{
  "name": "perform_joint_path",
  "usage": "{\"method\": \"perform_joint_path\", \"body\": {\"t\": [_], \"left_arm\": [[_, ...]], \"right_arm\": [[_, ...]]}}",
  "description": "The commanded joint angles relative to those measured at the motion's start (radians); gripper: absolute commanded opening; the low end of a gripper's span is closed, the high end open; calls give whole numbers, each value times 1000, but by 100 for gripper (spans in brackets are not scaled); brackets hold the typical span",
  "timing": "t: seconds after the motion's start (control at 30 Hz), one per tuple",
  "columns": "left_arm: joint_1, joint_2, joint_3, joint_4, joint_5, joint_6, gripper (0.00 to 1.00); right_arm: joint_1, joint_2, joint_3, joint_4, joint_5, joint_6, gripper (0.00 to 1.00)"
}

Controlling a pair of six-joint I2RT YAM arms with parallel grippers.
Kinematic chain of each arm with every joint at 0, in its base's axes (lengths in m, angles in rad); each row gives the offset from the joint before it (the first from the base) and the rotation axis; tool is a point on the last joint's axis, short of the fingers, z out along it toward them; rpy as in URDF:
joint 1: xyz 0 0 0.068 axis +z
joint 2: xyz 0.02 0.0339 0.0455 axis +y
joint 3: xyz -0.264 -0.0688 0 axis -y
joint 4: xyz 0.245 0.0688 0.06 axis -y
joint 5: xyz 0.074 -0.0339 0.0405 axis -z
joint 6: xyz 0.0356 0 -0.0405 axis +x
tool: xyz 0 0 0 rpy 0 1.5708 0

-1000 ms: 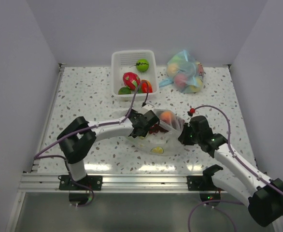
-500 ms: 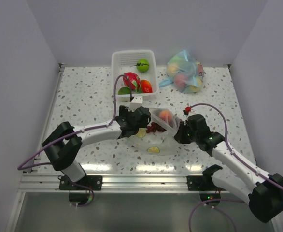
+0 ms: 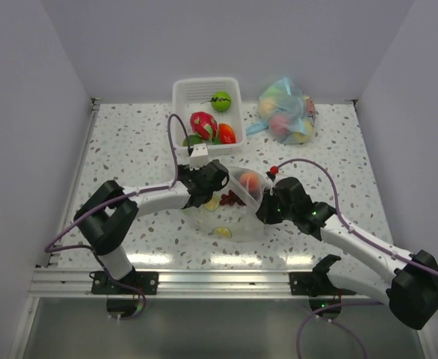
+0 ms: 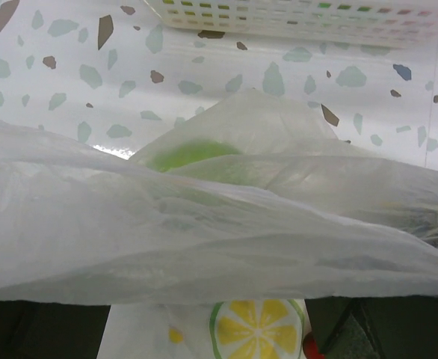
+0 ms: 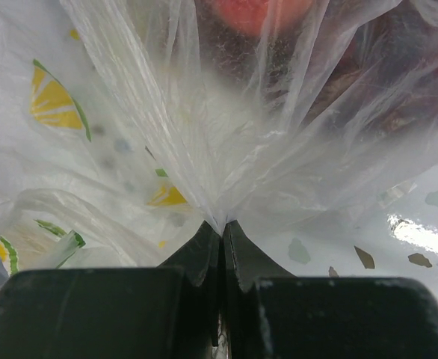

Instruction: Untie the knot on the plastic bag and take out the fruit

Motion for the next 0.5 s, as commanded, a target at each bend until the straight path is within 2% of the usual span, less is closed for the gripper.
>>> {"method": "perform_joint_path", "body": {"t": [0.0,0.2,0.37,0.43,0.47], "left_arm": [[30,18,20,74,-81,-50,97],[65,64,38,138,-41,-22,96],[66,101,66,105,2,-15,88],[66,93,68,79,28,-4,80],[65,84,66,71,36,1,70]], "right_arm": [[8,0,12,41,13,11,0],[14,-11,-6,30,6,9,0],[16,-14,-3,24,15,8,0],[17,-12,6,17,29,5,0],[16,-11,7,12,33,2,0]]}}
